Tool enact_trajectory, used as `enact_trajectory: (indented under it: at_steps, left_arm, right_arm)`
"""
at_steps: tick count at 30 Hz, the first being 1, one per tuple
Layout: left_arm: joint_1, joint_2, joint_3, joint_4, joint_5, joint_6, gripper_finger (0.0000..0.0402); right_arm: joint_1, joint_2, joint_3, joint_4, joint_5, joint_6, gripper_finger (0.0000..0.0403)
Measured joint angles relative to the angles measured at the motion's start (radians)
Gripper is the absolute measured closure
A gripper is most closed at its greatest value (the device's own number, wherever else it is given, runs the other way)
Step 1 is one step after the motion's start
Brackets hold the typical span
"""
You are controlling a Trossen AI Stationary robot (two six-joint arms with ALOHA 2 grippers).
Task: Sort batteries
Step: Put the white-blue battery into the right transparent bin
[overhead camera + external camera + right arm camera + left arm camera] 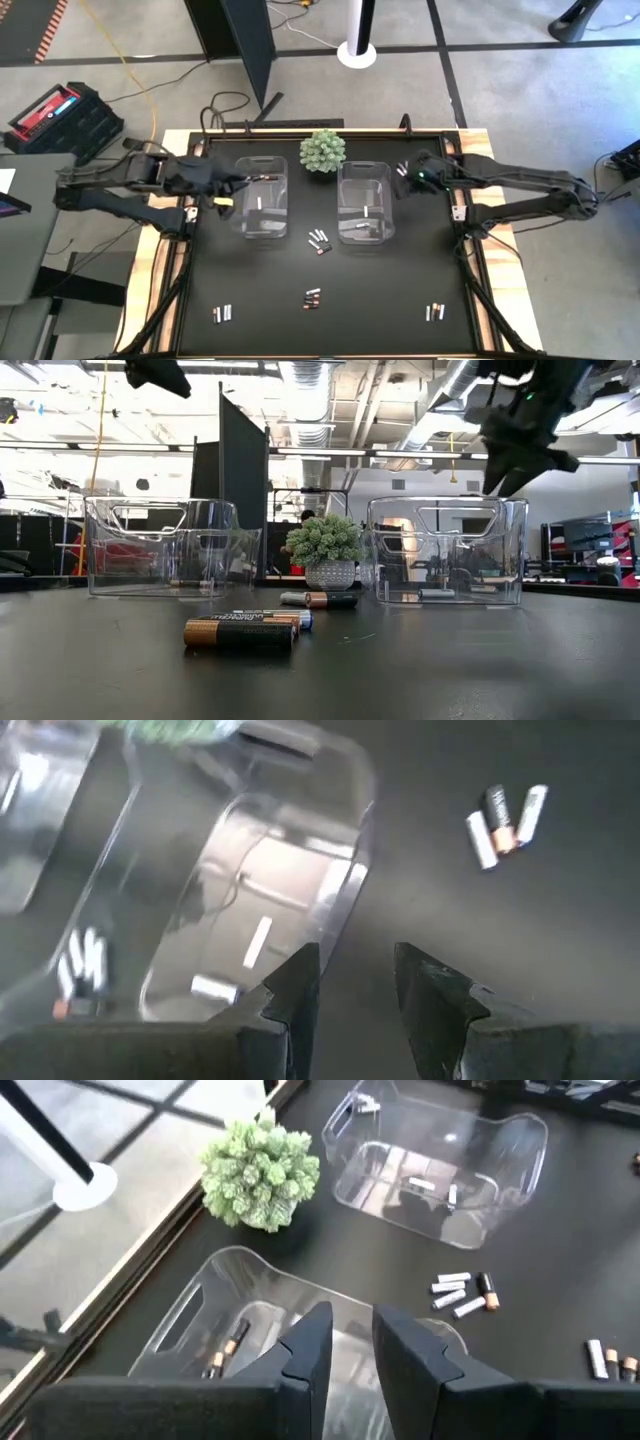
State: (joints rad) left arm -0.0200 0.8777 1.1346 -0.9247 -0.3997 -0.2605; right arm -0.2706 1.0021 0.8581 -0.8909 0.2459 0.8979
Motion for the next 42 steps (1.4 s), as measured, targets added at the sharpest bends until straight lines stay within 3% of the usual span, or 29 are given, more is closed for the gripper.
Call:
enact_trajectory:
  at_steps: [7,12,23,34,42]
  left_arm:
    - [0.030,-0.159,-0.253,0.233,-0.021,0.053,0.0329]
    - [0.035,-0.200,-0.340,0.295,-0.028,0.054,0.0329]
    - [0.067,-0.196,-0.355,0.280,-0.066,0.102,0.0329]
    - [0.076,-0.130,-0.355,0.285,-0.080,0.203,0.0329]
    - [0.076,-0.075,-0.355,0.288,-0.082,0.181,0.0329]
  right_arm:
    - [-0.134,0.098,0.000,0.054,0.000,-0.030,0.0255]
    - [-0.197,0.157,0.000,0.069,0.000,-0.033,0.0255]
    - [-0.357,0.246,0.000,0.079,0.000,-0.106,0.0248]
    - [-0.519,0.348,0.000,0.186,-0.001,-0.245,0.0175]
    - [-0.638,0.489,0.001,0.298,-0.062,-0.354,0.0191]
